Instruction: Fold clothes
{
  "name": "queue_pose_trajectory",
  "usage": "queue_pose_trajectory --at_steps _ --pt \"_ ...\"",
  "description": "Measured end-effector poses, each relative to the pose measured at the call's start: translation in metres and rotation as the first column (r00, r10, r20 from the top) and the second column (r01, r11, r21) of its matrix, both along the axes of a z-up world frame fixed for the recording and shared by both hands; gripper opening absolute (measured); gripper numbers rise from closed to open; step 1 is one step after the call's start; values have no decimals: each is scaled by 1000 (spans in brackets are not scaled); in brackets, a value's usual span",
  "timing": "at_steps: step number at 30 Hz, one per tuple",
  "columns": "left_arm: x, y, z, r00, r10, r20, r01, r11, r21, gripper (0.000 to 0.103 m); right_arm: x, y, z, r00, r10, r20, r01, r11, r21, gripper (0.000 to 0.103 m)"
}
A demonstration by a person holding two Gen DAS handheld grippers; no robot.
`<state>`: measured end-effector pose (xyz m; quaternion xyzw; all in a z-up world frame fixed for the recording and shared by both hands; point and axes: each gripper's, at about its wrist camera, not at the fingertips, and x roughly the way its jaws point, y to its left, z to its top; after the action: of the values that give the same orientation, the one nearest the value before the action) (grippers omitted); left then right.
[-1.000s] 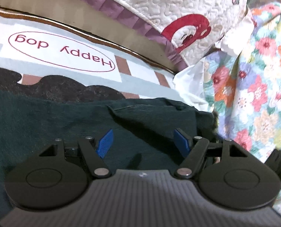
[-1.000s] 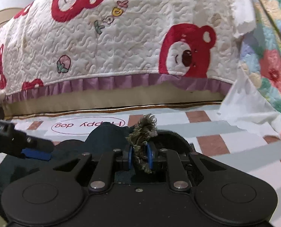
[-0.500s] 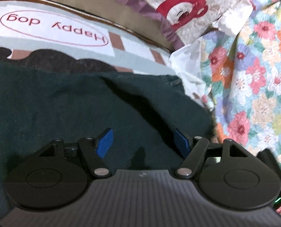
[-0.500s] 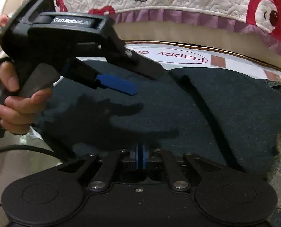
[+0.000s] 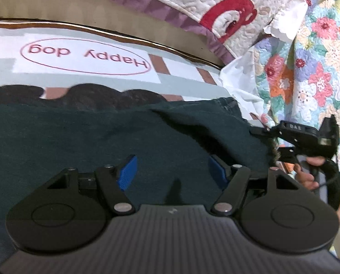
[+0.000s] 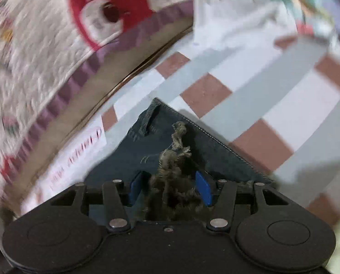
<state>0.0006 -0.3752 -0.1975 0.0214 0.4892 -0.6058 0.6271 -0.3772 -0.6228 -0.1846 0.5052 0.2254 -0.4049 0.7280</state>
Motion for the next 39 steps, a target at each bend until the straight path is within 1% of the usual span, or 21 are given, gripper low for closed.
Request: queue_pose_trajectory --at_steps 2,3,4,6,9,10,13,17,18,20,21,22,25,28,29,30,31,32,35,37,39 --pt "6 2 -2 1000 8 11 -9 1000 16 59 8 -7 -11 998 35 51 -33 999 -39 51" --pt "7 3 -3 1000 10 13 -10 1000 19 58 14 -9 -15 996 65 65 -60 995 -76 19" --pt "8 4 -3 1000 13 15 -13 1000 17 58 22 -8 -13 991 111 69 -102 986 -130 11" --pt "10 7 0 999 26 20 -26 1000 2 58 37 7 8 979 203 -1 -194 935 -298 11" --pt "11 7 2 998 61 9 -61 998 -21 58 40 29 43 944 319 -83 -314 797 -516 9" --pt "11 7 2 997 74 4 -74 997 -22 58 41 30 50 935 334 -121 -342 755 -559 8" --pt "4 8 3 996 89 30 -89 996 -19 59 50 9 43 905 315 -287 -425 725 -542 12" --pt "0 13 3 994 76 77 -76 997 -4 61 48 -43 25 910 133 -393 -303 860 -410 23" --pt "1 14 2 994 76 83 -76 997 3 61 41 -52 26 927 97 -362 -243 890 -385 26" --pt "6 16 1 993 83 84 -84 996 9 61 19 -55 34 976 93 -195 -157 928 -339 28" --pt "9 18 1 993 85 87 -86 996 10 61 9 -52 37 988 103 -115 -135 940 -313 40" --pt "11 20 2 992 87 90 -88 996 12 61 0 -47 39 993 111 -38 -117 951 -286 54" --pt "18 26 4 991 92 98 -94 995 15 61 -17 -22 34 982 137 129 -106 969 -222 62" --pt "25 33 6 988 98 115 -101 995 19 62 -15 7 25 972 188 144 -156 965 -210 67" --pt "28 36 6 987 101 124 -104 994 21 62 -11 17 24 970 219 105 -188 951 -245 65" --pt "31 39 7 985 108 132 -112 993 22 62 -4 27 26 963 264 50 -239 926 -294 41" --pt "34 43 7 983 119 142 -124 992 23 62 7 34 31 944 329 -23 -317 884 -343 3" --pt "38 47 8 980 130 152 -135 990 24 62 20 38 34 926 362 -106 -374 842 -388 4" --pt "51 64 13 963 169 209 -175 985 11 62 42 42 58 921 335 -202 -389 741 -547 4" --pt "59 78 13 951 191 242 -200 980 15 62 52 31 69 931 243 -273 -363 696 -619 3" --pt "68 93 11 942 211 262 -225 974 25 63 64 10 67 910 140 -390 -371 692 -619 3"
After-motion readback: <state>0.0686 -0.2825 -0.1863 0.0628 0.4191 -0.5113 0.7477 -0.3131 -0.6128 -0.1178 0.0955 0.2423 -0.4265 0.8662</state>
